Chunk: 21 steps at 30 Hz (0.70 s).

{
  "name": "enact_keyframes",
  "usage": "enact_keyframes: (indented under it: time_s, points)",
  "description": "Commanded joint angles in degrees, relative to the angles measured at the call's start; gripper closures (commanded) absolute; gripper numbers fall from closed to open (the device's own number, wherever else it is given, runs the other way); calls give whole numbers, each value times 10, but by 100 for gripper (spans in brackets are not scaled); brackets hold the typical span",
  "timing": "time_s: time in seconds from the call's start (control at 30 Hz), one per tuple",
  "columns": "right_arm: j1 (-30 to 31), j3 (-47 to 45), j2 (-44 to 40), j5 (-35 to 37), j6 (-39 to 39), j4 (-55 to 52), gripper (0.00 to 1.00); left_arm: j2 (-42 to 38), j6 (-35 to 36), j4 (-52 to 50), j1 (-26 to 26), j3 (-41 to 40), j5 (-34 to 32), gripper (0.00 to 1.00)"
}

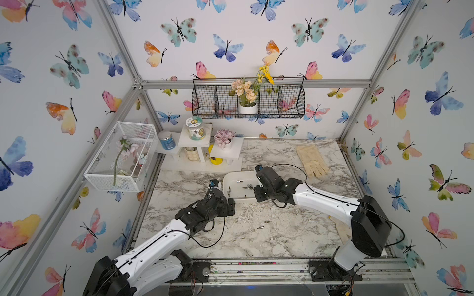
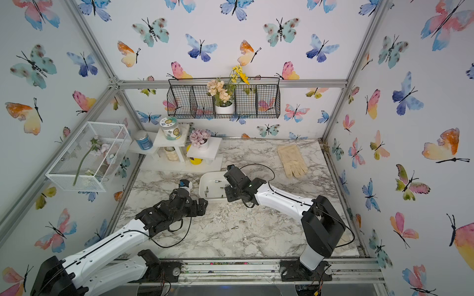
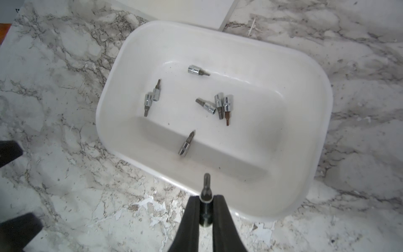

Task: Put the bit on the desktop into the storage box
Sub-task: Place the screwdriver bit in the storage box.

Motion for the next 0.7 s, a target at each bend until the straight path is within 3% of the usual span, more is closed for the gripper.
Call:
enact_keyframes:
  time_s: [0.0, 0.3, 0.57, 0.67]
  points:
    - [-21, 38, 38, -28, -37, 23, 91, -14, 6, -10, 1, -5, -4, 1]
    - [-50, 86, 114, -50, -42, 44, 88, -17, 29, -6, 1, -9, 24, 1]
    - [-54, 83, 106, -46, -38, 45, 68, -52, 46, -5, -5, -24, 61, 1]
    - [-55, 78, 85, -36, -38, 39, 66, -57, 51, 0, -17, -22, 72, 1]
